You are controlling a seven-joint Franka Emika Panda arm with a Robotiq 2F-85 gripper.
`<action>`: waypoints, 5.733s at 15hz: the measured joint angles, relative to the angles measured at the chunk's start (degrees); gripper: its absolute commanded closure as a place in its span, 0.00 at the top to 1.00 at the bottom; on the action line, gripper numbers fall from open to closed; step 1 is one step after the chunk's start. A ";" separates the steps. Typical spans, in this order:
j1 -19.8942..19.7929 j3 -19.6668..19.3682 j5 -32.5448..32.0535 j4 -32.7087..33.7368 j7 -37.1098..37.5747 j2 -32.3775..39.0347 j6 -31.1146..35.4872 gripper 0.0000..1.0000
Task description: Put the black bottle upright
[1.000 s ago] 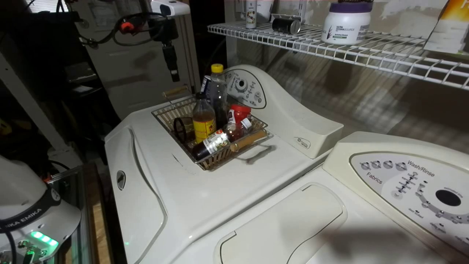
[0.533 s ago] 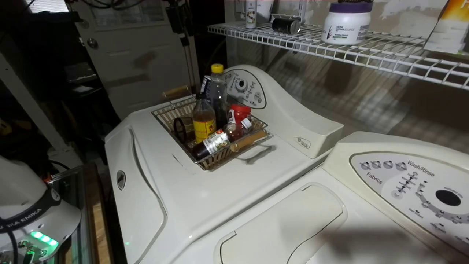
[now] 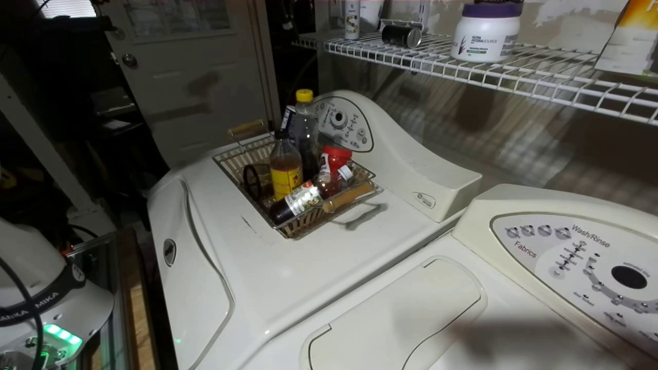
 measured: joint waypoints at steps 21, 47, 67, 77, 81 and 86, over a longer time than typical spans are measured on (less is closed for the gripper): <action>0.93 -1.76 -8.28 2.08 0.33 0.34 0.05 1.00; 3.01 -8.08 -14.85 34.77 0.34 25.15 -2.18 1.00; 0.63 -7.93 -7.65 50.47 0.34 36.40 -9.35 1.00; 0.48 -7.78 -6.56 54.40 0.34 39.67 -12.09 0.53; 0.34 -7.78 -6.41 55.24 0.39 40.34 -13.45 0.25; -0.34 -7.71 -4.62 56.48 1.57 40.76 -14.71 0.19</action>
